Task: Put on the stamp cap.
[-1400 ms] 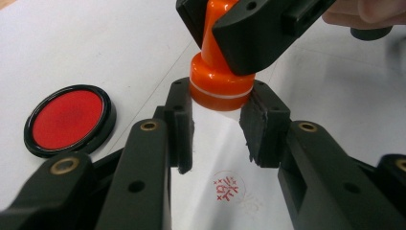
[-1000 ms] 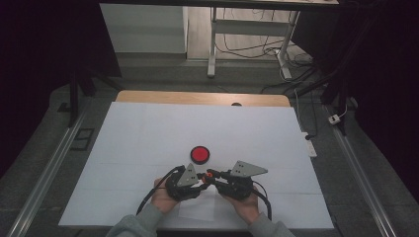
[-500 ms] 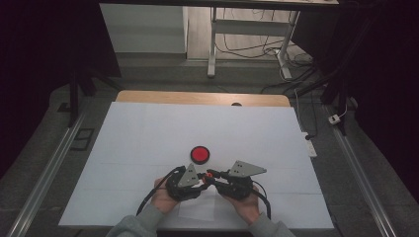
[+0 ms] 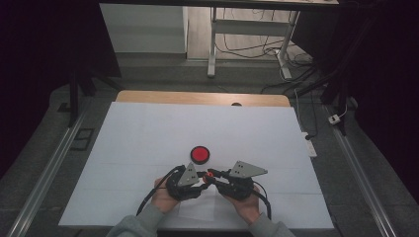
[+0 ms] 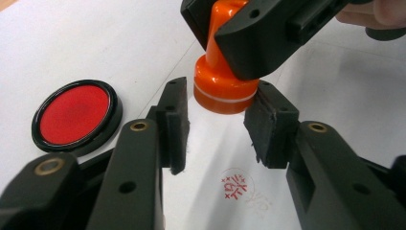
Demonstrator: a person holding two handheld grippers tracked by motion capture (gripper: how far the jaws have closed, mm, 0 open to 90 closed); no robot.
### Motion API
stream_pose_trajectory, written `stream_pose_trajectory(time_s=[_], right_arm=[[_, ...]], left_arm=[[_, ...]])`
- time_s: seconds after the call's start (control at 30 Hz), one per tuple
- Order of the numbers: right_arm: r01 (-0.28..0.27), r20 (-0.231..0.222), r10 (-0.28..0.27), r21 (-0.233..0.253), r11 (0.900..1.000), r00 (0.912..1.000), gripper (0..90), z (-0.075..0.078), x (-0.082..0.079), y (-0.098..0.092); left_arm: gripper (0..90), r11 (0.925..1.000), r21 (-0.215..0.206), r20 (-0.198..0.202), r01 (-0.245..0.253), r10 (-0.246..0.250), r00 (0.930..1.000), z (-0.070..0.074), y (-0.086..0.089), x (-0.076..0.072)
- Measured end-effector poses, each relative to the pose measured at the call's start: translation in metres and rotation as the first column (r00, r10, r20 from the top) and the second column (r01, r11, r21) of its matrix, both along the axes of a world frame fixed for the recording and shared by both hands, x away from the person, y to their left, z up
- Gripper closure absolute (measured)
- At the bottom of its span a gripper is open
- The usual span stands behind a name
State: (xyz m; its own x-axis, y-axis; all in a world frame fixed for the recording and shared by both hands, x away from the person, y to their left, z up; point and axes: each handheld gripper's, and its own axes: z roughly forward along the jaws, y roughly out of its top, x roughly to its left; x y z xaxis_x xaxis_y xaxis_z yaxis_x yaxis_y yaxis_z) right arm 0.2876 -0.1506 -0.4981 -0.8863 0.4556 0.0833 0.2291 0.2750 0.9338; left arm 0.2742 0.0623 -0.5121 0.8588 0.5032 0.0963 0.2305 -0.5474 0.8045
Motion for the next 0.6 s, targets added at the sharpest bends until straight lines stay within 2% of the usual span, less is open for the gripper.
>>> stream_pose_trajectory(time_s=[0.33, 0.47, 0.53, 0.6], right_arm=[[0.005, 0.003, -0.005, 0.003, 1.0, 1.0, 72.2, 0.0006, 0.001, -0.0017], [0.009, 0.003, -0.009, 0.004, 1.0, 1.0, 72.2, 0.0015, 0.0012, -0.0027], [0.011, 0.006, -0.011, 0.006, 1.0, 0.9999, 72.2, 0.0023, 0.0016, -0.0036], [0.015, 0.007, -0.015, 0.006, 1.0, 0.9999, 72.2, 0.003, 0.0021, -0.0047]], left_arm=[[49.5, 0.9999, 0.006, -0.015, -0.01, 0.01, 0.9998, -0.0006, 0.0002, 0.0014], [42.3, 0.9997, 0.014, -0.028, -0.019, 0.019, 0.9994, 0.0, 0.0017, 0.0021], [36.8, 0.9996, 0.016, -0.052, -0.021, 0.022, 0.9984, 0.0011, 0.0036, 0.002], [32.6, 0.9992, 0.029, -0.059, -0.029, 0.031, 0.9978, 0.0028, 0.0066, 0.0006]])
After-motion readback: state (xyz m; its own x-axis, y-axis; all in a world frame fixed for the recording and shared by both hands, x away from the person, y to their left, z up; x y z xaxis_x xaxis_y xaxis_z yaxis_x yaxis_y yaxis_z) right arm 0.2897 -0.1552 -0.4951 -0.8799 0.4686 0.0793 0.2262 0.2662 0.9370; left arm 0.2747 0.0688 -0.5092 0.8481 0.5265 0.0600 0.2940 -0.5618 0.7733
